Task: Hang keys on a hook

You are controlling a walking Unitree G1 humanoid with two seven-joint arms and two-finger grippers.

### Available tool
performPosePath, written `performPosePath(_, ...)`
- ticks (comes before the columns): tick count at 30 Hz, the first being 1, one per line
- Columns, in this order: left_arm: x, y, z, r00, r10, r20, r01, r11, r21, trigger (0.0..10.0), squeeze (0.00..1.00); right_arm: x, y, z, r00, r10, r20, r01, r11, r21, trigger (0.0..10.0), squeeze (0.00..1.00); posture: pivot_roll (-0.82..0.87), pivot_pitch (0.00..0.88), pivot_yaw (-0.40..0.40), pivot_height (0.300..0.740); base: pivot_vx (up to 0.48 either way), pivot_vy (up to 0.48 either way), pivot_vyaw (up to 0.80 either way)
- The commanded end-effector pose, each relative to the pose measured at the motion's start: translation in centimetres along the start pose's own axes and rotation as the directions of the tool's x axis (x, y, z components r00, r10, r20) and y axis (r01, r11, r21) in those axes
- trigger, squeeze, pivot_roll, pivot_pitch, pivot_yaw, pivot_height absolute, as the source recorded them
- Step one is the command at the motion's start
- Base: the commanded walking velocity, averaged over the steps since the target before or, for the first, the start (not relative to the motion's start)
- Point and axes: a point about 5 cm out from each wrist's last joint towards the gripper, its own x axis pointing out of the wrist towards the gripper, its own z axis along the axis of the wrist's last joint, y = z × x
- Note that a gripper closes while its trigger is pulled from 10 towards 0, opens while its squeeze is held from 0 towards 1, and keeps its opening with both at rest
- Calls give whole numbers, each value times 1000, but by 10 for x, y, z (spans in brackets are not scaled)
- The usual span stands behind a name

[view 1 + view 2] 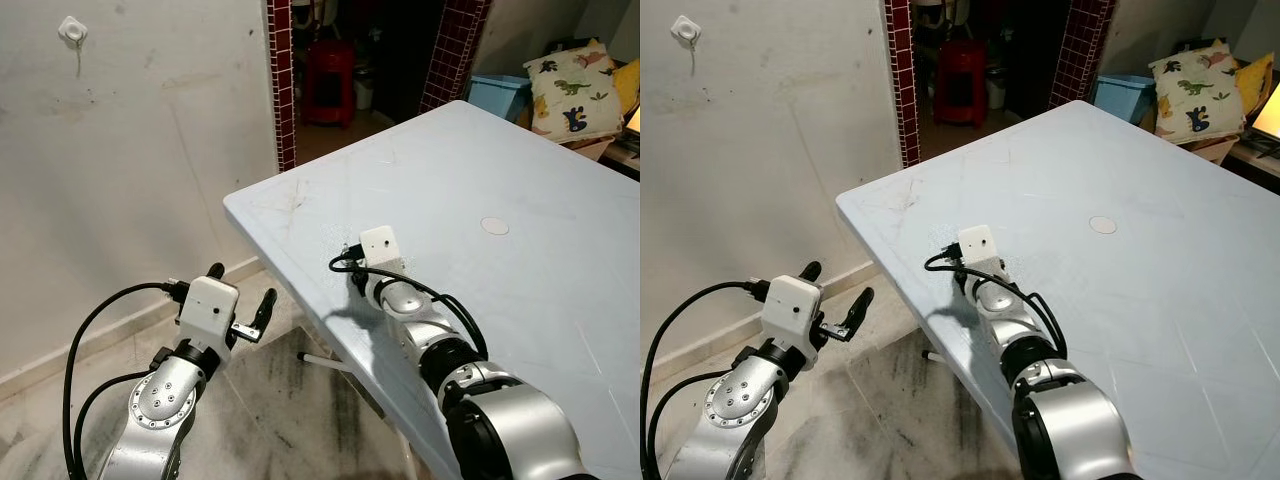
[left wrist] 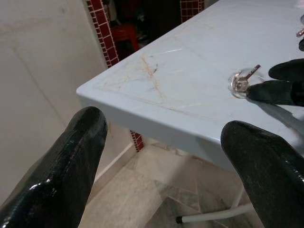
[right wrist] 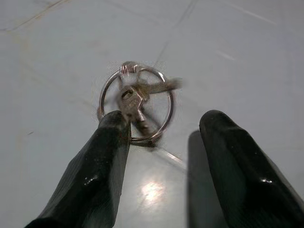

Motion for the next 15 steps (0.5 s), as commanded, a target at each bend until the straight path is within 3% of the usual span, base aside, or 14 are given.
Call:
performPosePath(1, -2, 3, 1, 1000, 5, -2, -5, 1000, 8, 10000, 0, 0, 3, -2, 1000, 12, -10, -12, 1000, -18, 10000, 0, 161, 0, -7, 740, 0, 0, 0)
performPosePath(15, -1, 2, 2, 1000, -5, -8, 5, 1000, 13, 10000, 0, 0, 3, -6, 999, 11, -49, -15, 996, -92, 10000, 0, 163, 0, -3, 740, 0, 0, 0)
